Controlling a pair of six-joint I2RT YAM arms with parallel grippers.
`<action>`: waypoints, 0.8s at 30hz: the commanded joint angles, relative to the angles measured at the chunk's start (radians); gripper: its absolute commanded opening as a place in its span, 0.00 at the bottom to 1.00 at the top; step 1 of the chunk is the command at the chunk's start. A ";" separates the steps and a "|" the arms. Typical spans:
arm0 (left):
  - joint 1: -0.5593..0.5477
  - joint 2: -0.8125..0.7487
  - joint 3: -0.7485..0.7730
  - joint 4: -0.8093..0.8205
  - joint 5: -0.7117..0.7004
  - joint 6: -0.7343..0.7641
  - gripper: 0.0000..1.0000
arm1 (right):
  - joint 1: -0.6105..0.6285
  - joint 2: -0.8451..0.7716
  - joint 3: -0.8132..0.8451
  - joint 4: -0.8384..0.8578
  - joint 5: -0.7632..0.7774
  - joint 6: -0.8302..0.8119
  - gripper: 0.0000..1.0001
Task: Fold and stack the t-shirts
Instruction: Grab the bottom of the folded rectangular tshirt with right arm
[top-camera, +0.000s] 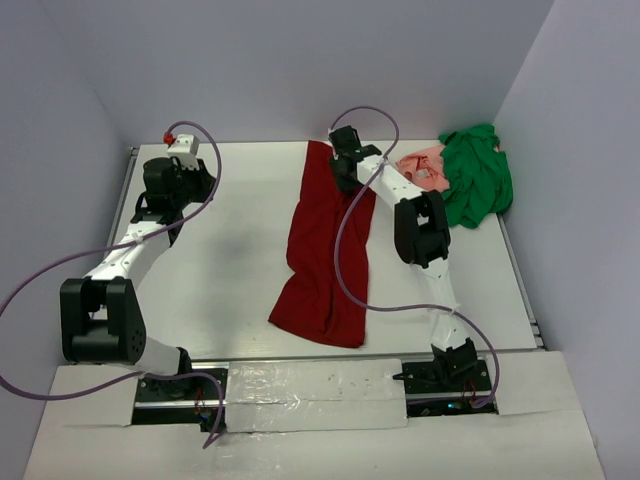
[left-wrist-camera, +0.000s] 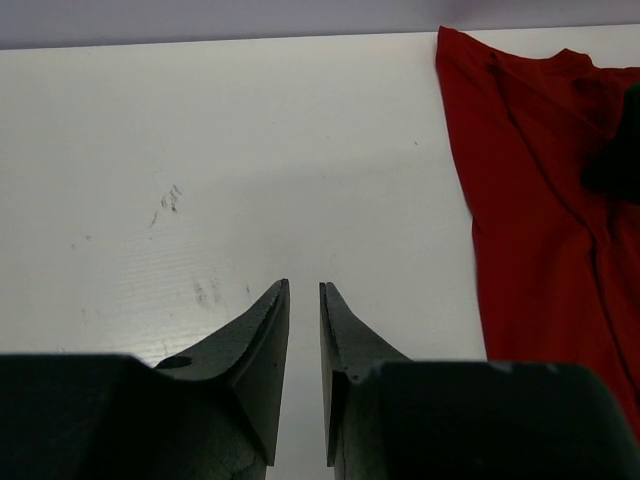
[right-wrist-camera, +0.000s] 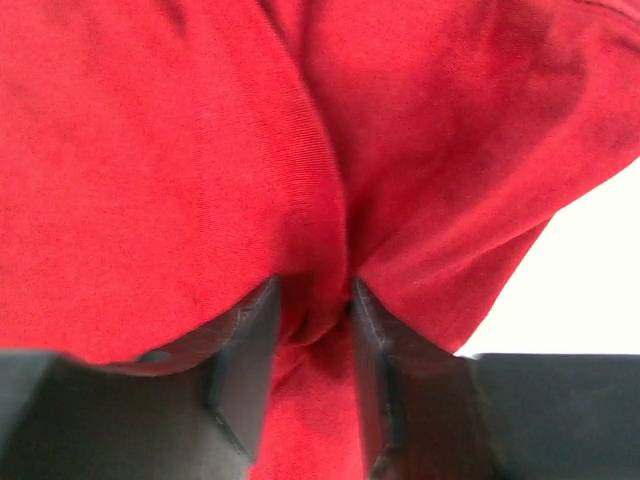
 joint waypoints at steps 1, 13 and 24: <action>0.004 -0.009 0.015 0.019 0.028 0.008 0.27 | 0.016 -0.035 0.033 0.008 0.027 -0.027 0.47; 0.004 -0.017 0.008 0.011 0.039 0.015 0.27 | 0.056 -0.050 0.002 0.083 0.182 -0.111 0.54; 0.004 -0.012 0.007 0.008 0.043 0.017 0.27 | 0.056 -0.032 0.019 0.098 0.179 -0.111 0.46</action>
